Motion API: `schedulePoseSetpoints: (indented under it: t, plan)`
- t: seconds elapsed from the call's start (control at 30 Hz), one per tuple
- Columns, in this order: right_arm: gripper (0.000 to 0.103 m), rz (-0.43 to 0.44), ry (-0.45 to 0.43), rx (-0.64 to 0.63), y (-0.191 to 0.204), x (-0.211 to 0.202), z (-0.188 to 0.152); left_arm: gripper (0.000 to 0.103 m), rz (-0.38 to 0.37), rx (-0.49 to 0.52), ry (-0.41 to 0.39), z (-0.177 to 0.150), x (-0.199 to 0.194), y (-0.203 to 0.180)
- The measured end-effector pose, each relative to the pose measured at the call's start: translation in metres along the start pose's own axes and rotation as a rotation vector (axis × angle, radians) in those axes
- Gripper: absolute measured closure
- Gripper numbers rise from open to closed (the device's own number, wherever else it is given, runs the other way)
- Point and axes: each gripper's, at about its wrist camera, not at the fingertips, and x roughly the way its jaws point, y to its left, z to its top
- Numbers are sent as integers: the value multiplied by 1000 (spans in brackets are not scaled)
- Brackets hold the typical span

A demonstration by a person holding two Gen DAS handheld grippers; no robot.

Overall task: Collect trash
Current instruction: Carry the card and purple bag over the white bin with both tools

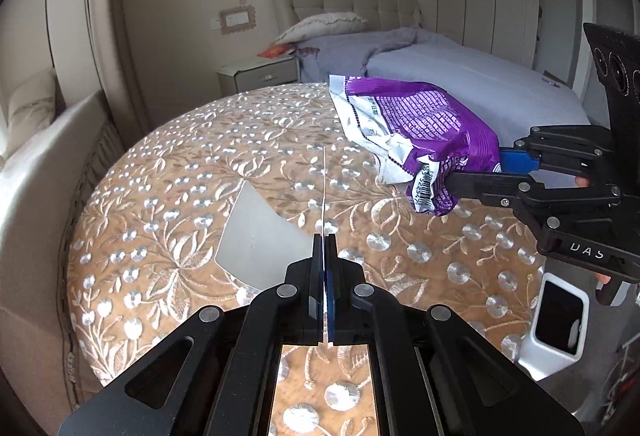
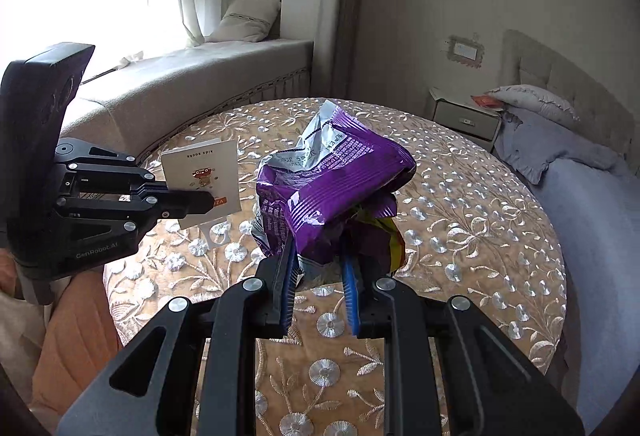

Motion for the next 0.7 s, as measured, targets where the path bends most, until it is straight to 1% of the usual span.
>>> schedulePoseSetpoints:
  t: [0.2, 0.37, 0.53, 0.7]
  plan:
    - [81, -29, -7, 22, -2, -35, -27, 103, -24, 47, -12, -4, -12, -36]
    - [81, -79, -20, 39, -11, -71, -50, 103, -67, 110, -38, 0, -18, -72]
    - [81, -162, -14, 85, -34, -110, -88, 103, -154, 189, -50, 1, -17, -122]
    - [81, -252, 25, 185, -67, -148, -144, 103, -268, 287, -38, -4, -7, -181]
